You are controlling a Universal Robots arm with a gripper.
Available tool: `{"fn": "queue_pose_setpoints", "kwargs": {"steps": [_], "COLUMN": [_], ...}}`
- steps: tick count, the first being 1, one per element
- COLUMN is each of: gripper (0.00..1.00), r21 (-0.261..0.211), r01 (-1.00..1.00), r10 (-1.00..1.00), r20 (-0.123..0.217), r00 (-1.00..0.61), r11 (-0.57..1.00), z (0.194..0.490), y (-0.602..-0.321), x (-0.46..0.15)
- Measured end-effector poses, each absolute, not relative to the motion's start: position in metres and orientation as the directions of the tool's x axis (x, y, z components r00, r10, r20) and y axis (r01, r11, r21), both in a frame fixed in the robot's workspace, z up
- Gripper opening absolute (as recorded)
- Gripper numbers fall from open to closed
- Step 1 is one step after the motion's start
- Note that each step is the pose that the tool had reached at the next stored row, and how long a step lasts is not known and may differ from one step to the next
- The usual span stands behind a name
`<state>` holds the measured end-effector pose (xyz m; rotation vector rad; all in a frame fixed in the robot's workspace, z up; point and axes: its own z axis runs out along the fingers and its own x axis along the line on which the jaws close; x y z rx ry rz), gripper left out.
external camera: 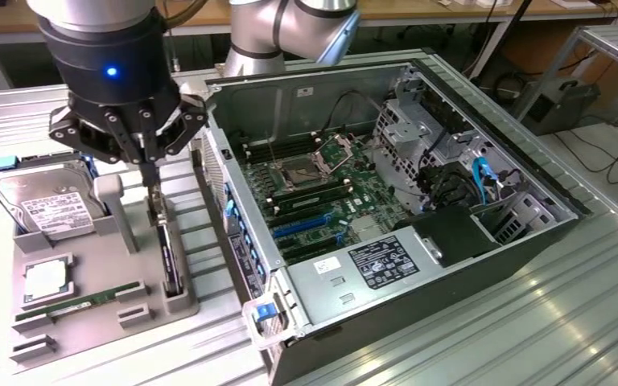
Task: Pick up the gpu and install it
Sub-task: 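Reach for the gpu, then pick up the gpu and move the gpu toward the slot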
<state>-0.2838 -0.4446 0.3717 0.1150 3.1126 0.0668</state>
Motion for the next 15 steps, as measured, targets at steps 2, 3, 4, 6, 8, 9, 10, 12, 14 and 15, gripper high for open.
{"fn": "queue_pose_setpoints", "kwargs": {"steps": [2,3,4,6,8,9,10,12,14,15], "gripper": [0.11,0.11,0.11,0.11,0.11,0.11,0.11,0.11,0.11,0.11], "r21": [0.042,0.042,0.042,0.042,0.042,0.042,0.042,0.042,0.042,0.042], "r01": [0.073,0.073,0.073,0.073,0.073,0.073,0.073,0.073,0.073,0.073], "r10": [0.074,0.074,0.074,0.074,0.074,0.074,0.074,0.074,0.074,0.074], "r20": [-0.025,-0.025,-0.025,-0.025,-0.025,-0.025,-0.025,-0.025,-0.025,-0.025], "r00": [-0.997,-0.997,-0.997,-0.997,-0.997,-0.997,-0.997,-0.997,-0.997,-0.997], "r11": [0.996,0.996,0.996,0.996,0.996,0.996,0.996,0.996,0.996,0.996], "z": [0.3708,0.3708,0.3708,0.3708,0.3708,0.3708,0.3707,0.3707,0.3707,0.3707], "y": [-0.4445,-0.4446,-0.4446,-0.4445,-0.4446,-0.4445,-0.4445,-0.4446,-0.4445,-0.4446], "x": [-0.2861,-0.2862,-0.2862,-0.2862,-0.2862,-0.2862,-0.2862,-0.2862,-0.2862,-0.2862]}}
